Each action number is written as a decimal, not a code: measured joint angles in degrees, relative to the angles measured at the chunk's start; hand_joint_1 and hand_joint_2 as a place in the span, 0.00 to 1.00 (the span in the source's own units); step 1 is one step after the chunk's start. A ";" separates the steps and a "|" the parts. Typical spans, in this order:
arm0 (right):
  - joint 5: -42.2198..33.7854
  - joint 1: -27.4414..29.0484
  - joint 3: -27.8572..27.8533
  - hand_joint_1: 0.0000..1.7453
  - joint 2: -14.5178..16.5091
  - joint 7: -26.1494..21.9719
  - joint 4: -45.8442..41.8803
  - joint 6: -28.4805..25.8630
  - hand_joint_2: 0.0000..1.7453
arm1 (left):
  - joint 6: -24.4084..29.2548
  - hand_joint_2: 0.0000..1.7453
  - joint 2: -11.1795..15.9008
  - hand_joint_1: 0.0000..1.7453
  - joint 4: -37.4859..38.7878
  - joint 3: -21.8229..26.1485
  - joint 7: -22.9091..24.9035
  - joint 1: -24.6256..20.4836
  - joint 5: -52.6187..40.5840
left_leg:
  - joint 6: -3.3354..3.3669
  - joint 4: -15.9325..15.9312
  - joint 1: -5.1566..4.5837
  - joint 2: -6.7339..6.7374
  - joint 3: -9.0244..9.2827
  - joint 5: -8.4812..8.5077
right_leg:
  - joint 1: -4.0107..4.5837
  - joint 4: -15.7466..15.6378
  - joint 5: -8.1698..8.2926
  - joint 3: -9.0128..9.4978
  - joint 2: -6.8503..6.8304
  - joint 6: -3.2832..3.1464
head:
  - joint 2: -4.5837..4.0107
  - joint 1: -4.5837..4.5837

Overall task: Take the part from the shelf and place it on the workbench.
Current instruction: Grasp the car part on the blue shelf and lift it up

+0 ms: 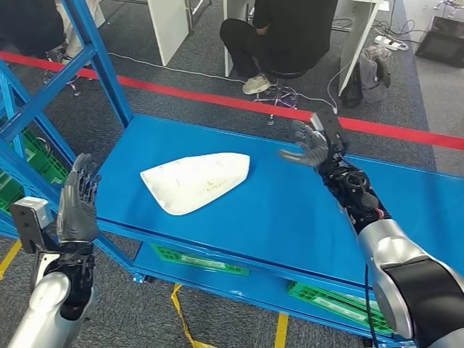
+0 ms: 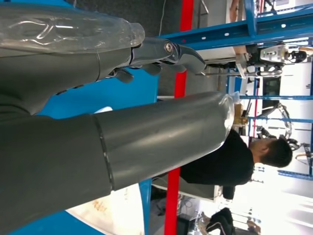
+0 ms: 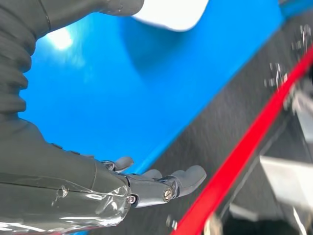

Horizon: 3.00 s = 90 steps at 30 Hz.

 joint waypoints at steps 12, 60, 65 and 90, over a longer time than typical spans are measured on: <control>-6.08 -3.39 4.26 0.00 4.04 3.55 5.71 9.88 1.00 | -0.30 0.00 -0.02 0.00 0.02 -0.05 -0.90 -0.43 0.47 | 0.00 0.00 0.01 0.00 0.00 0.00 | 0.00 0.01 0.00 -0.02 0.00 0.00 | 0.00 -0.02; -16.61 -9.81 6.51 0.00 4.94 18.75 18.02 19.65 1.00 | -1.17 0.00 -0.56 0.00 4.24 -0.23 -2.90 -2.59 1.32 | 0.00 0.02 0.01 0.05 0.03 0.00 | -0.01 0.00 0.00 -0.06 0.04 0.00 | -0.01 -0.02; -16.94 -10.28 6.65 0.00 4.94 18.76 18.50 19.70 1.00 | -1.25 0.00 -0.56 0.00 4.40 -0.24 -2.91 -2.64 1.32 | 0.00 0.02 0.01 0.05 0.03 0.00 | -0.01 0.00 0.00 -0.05 0.04 0.00 | 0.00 -0.04; -14.85 -11.68 8.99 0.00 4.81 19.17 19.90 17.16 1.00 | -2.40 0.00 -0.56 0.00 4.79 -0.31 -2.67 -2.82 1.56 | 0.01 0.03 0.01 0.06 0.04 0.01 | -0.01 0.00 0.00 -0.05 0.05 0.00 | -0.01 -0.03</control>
